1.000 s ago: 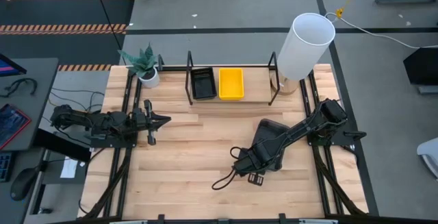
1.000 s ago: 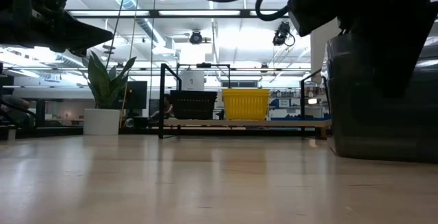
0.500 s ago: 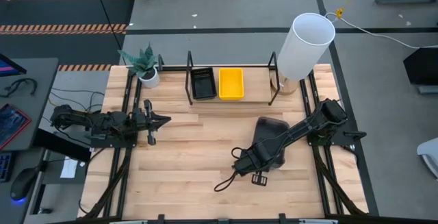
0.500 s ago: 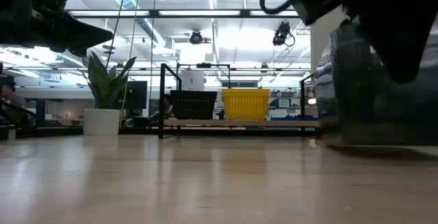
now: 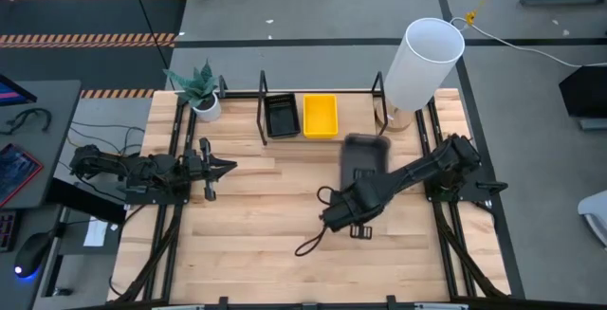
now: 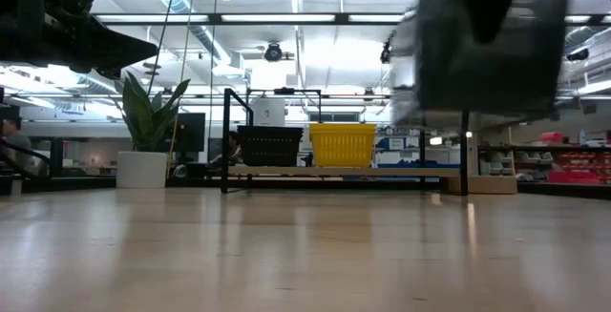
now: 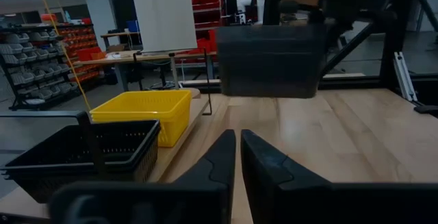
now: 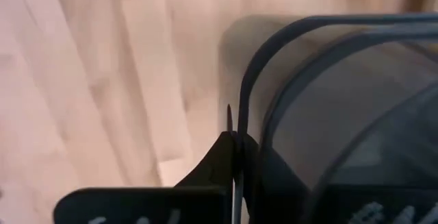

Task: Stack baskets on shelf by color
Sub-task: Put the stacked black transparent bins on the shelf

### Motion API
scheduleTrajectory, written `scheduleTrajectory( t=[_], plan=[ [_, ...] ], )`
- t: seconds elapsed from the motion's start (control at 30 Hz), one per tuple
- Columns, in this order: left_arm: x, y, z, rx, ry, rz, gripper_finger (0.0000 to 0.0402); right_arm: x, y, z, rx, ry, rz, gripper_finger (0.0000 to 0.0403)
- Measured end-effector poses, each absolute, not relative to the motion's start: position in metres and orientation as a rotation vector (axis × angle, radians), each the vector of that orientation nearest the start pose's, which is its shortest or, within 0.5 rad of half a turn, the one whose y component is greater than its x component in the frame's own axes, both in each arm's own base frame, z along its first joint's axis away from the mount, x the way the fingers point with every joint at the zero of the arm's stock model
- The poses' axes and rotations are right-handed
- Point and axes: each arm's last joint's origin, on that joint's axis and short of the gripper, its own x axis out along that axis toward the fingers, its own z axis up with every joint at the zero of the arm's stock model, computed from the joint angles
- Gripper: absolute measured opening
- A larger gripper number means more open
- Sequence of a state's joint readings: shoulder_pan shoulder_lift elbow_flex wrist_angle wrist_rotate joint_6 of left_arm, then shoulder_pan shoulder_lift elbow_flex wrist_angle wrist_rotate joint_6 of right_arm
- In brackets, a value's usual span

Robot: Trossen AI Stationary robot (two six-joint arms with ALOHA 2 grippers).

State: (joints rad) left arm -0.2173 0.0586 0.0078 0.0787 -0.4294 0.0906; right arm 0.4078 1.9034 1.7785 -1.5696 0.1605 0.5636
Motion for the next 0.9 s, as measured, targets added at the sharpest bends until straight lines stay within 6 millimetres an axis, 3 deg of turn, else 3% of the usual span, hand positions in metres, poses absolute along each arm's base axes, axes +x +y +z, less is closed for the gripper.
scheduleTrajectory(
  t=[0.47, 0.77, 0.9],
  plan=[
    [0.099, -0.009, 0.169, 0.081, -0.017, 0.213, 0.0032, 0.331, 0.062, 0.312, -0.129, 1.540, -0.253, 0.0016],
    [0.099, -0.009, 0.169, 0.081, -0.018, 0.213, 0.0034, 0.315, 0.019, 0.341, -0.111, 1.468, -0.284, 0.0016],
    [0.099, -0.009, 0.169, 0.081, -0.018, 0.213, 0.0028, 0.312, -0.002, 0.346, -0.096, 1.467, -0.303, 0.0016]
  ],
)
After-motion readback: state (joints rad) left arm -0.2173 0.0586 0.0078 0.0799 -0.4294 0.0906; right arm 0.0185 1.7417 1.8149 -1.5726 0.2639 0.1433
